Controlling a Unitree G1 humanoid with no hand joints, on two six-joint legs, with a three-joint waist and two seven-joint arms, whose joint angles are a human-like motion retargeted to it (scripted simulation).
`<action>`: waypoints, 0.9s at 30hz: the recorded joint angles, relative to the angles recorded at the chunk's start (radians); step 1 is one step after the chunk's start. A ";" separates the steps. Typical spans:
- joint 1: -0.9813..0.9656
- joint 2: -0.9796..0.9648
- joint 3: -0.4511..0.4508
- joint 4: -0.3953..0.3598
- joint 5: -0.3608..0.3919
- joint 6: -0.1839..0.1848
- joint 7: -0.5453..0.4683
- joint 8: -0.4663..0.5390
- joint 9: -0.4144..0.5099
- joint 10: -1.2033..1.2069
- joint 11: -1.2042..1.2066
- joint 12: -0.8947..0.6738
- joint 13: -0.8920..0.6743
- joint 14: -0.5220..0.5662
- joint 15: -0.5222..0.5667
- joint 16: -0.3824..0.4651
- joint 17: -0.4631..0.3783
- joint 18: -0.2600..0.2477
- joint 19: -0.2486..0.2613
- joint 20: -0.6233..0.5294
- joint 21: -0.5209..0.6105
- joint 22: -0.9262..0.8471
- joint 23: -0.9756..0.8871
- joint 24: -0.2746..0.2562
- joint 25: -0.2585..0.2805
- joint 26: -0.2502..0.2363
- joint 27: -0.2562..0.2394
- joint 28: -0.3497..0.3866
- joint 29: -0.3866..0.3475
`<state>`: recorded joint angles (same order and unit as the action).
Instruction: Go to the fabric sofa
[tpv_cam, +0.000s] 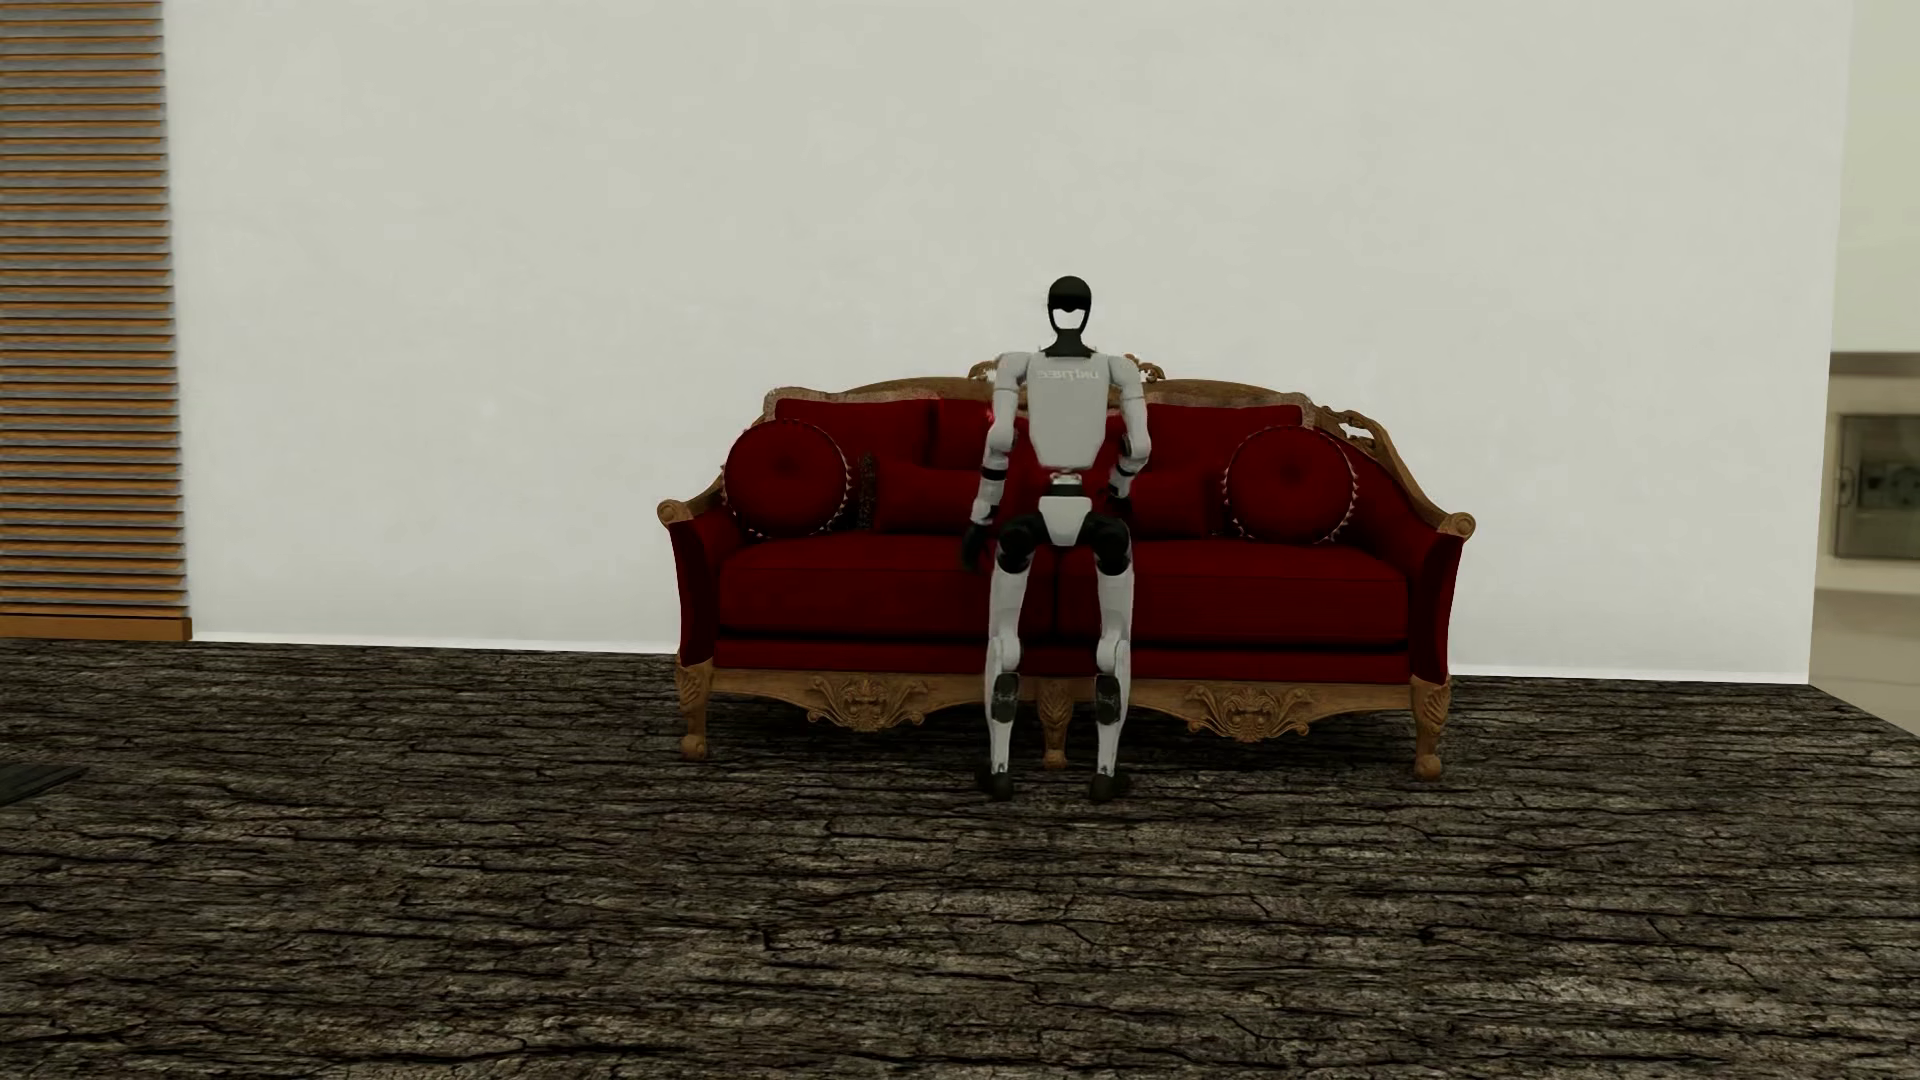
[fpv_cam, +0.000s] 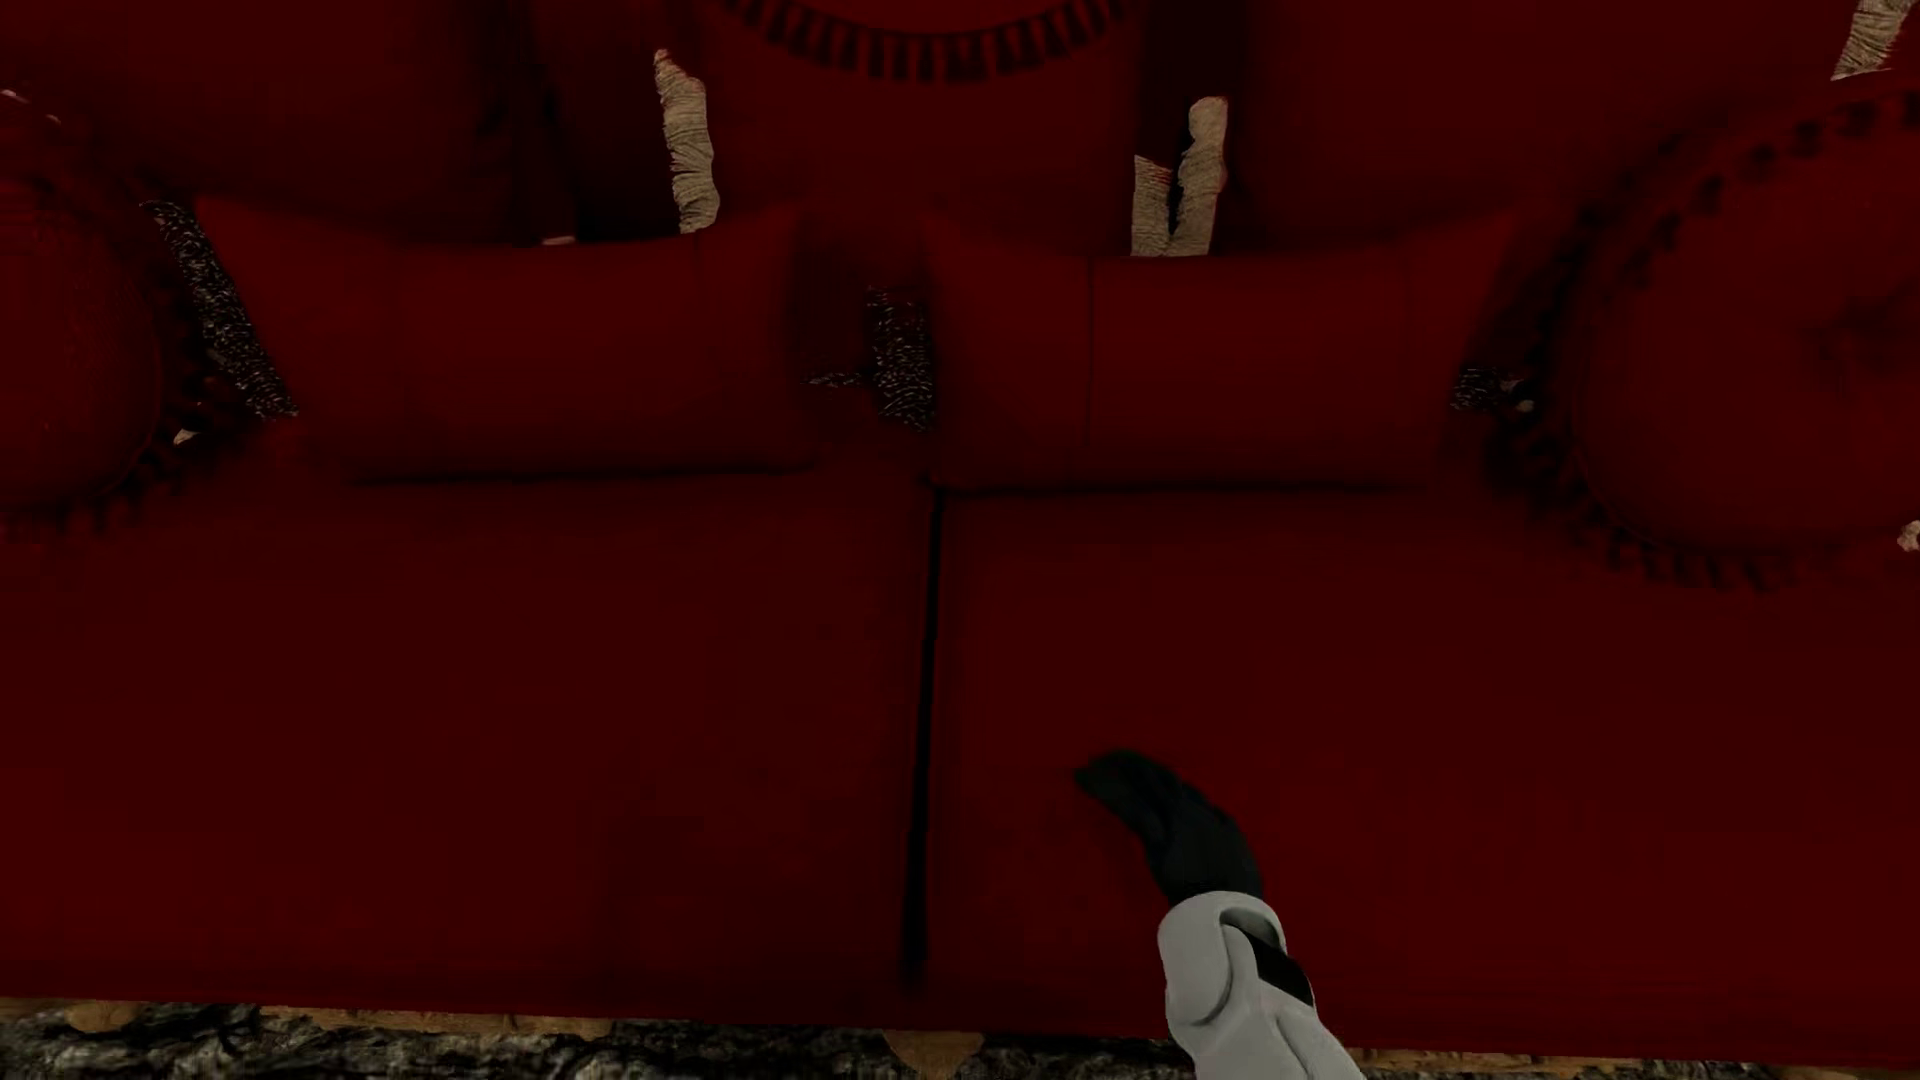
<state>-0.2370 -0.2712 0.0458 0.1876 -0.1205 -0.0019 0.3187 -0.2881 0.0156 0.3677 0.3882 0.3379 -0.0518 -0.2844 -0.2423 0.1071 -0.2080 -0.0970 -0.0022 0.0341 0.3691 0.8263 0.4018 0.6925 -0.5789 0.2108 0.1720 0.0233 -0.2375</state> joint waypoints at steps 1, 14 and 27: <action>-0.014 0.006 0.004 0.004 0.001 0.002 -0.024 -0.022 0.002 0.016 0.005 0.004 -0.001 -0.001 -0.008 -0.004 -0.004 -0.005 -0.006 0.013 0.005 -0.014 0.008 -0.001 0.005 -0.012 0.006 -0.002 0.011; -0.045 0.090 -0.013 -0.024 -0.016 0.001 -0.238 -0.252 -0.013 -0.029 -0.002 -0.136 0.197 0.066 -0.065 -0.021 0.009 -0.055 -0.039 -0.024 0.121 -0.174 0.495 -0.001 0.141 -0.141 0.169 0.055 0.094; -0.019 0.072 -0.057 0.031 0.011 0.000 -0.158 -0.185 -0.014 0.025 0.056 -0.103 0.053 0.034 -0.093 0.048 -0.012 -0.059 -0.046 -0.047 0.103 -0.098 0.314 0.001 0.123 -0.073 0.093 0.052 0.077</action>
<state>-0.2563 -0.1989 -0.0108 0.2185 -0.1092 -0.0021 0.1605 -0.4731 0.0012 0.3929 0.4443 0.2350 0.0016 -0.2504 -0.3355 0.1551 -0.2202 -0.1558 -0.0486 -0.0131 0.4722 0.7282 0.7161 0.6938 -0.4557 0.1377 0.2647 0.0750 -0.1609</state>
